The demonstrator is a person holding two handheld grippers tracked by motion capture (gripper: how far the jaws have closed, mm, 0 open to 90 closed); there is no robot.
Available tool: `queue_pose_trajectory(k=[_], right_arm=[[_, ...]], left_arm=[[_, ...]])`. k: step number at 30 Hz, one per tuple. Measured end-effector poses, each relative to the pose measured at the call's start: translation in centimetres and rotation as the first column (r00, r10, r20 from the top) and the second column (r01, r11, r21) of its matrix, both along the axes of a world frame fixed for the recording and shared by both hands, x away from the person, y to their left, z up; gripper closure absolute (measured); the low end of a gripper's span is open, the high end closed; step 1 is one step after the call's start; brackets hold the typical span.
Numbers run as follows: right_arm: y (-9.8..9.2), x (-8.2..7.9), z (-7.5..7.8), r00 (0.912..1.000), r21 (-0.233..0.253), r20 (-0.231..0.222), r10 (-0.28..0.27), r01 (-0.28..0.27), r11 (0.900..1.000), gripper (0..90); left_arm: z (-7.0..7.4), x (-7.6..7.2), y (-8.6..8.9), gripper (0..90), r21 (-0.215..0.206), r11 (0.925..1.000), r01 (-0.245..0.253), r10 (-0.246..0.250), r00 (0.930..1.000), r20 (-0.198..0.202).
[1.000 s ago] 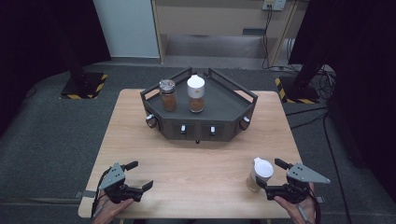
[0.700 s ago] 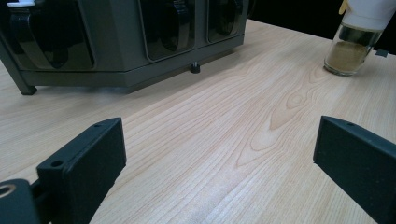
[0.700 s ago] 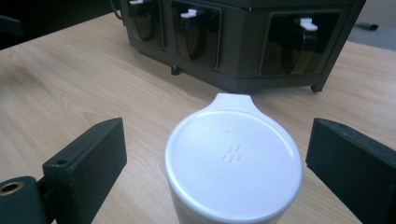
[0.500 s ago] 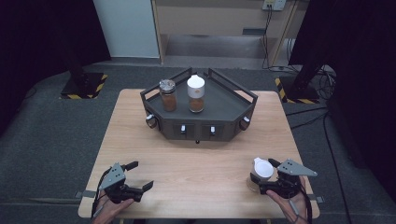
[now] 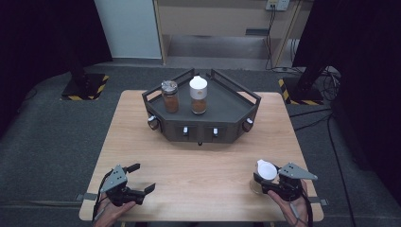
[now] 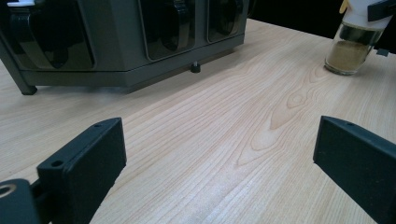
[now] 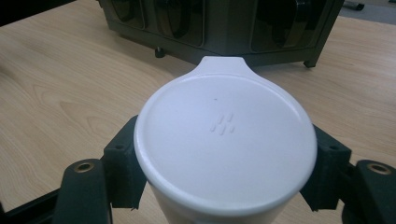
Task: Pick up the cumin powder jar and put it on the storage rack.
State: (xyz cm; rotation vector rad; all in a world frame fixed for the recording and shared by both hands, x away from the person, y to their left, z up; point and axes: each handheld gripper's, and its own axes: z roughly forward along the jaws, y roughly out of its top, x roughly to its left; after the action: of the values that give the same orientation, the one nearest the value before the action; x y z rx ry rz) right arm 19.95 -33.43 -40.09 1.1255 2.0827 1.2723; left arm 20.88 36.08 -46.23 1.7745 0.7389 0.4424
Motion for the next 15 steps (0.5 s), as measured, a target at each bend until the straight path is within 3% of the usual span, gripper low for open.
queue_pose_trajectory(k=[9,15], right_arm=[[0.1,0.3,0.6,0.9999,0.001,-0.010,-0.004,0.004,1.000,30.5],[0.5,0.9,2.2,1.0000,-0.015,-0.001,0.009,-0.009,1.000,30.5]], left_arm=[[0.0,0.0,0.0,1.2,0.000,1.0000,0.000,0.000,1.0000,0.000],[0.0,0.0,0.0,1.2,0.000,1.0000,0.001,-0.001,1.0000,-0.001]])
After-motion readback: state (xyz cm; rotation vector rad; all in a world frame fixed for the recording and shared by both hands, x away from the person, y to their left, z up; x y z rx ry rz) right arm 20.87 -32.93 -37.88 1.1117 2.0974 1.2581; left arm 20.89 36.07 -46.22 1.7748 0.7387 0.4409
